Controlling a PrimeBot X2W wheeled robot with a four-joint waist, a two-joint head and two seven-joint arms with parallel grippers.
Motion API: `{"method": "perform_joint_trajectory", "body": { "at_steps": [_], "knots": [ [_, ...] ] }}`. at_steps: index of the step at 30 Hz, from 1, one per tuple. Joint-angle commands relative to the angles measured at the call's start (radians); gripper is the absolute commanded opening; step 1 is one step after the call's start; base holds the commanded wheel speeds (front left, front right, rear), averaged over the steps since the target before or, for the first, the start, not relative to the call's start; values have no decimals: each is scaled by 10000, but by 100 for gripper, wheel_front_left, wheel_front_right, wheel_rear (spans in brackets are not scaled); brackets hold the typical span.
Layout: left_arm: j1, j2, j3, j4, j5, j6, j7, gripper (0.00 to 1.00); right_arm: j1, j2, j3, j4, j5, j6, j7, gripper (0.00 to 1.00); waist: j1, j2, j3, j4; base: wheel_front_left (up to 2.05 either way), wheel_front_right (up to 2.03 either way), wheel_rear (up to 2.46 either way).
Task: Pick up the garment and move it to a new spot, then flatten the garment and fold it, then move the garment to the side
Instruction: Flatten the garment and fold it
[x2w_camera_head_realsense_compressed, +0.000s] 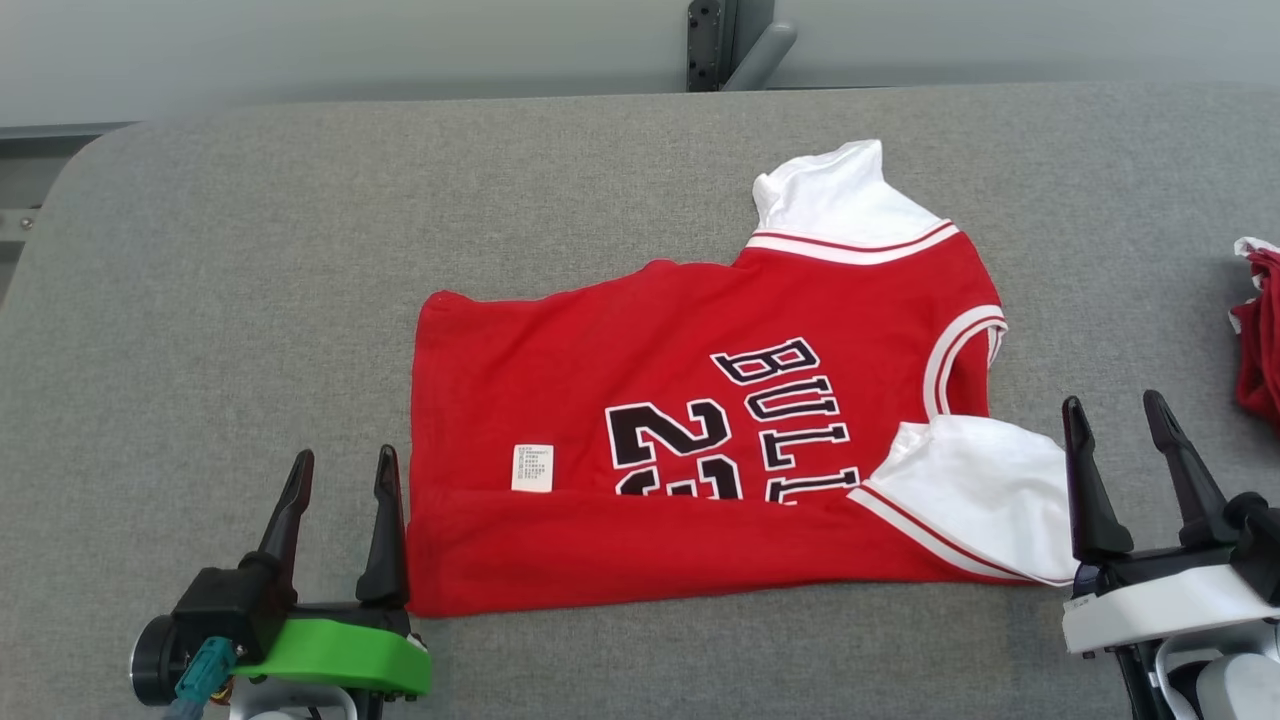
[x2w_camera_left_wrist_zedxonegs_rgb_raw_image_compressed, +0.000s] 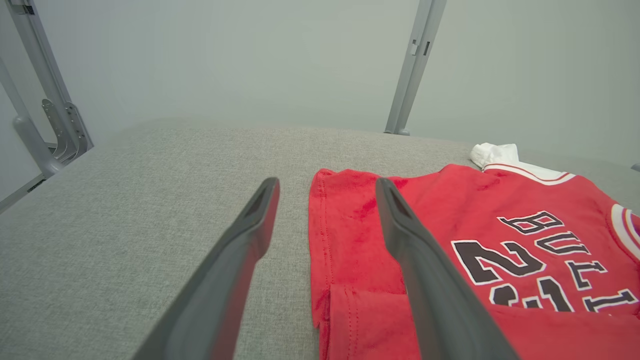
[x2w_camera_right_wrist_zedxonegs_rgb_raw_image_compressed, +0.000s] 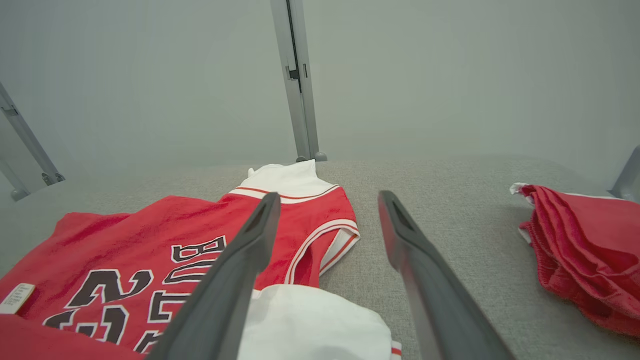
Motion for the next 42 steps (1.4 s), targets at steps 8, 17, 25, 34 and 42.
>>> {"method": "perform_joint_trajectory", "body": {
  "at_steps": [8, 17, 25, 34, 42],
  "knots": [
    [119, 14, 46, -316, 227, 177, -62, 100, 485, 223, 103, -405, -196, -5, -42, 100, 0, 0, -156, -60, 0, 0, 0],
    [-1972, 199, -34, 245, 45, -254, 768, 100, -136, 112, 289, -550, 89, -5, -43, 100, 0, 0, 585, -212, 0, 0, 0],
    [-4625, 435, 12, 2722, -749, -1143, 2420, 100, -1127, 38, 819, -434, 285, -5, -43, 100, 0, 0, 1786, -817, 0, 0, 0],
    [-6186, 555, 3, 5435, -1550, -1648, 3274, 96, -1505, 148, 859, -36, 461, -5, -44, 100, 0, 0, 2268, -1117, 0, 0, 0],
    [-6517, 577, -272, 6217, -1785, -1800, 2963, 0, -1761, -37, 534, 310, 770, -5, -44, 100, 0, 0, 2138, -1029, 0, 0, 0]
  ]
}}
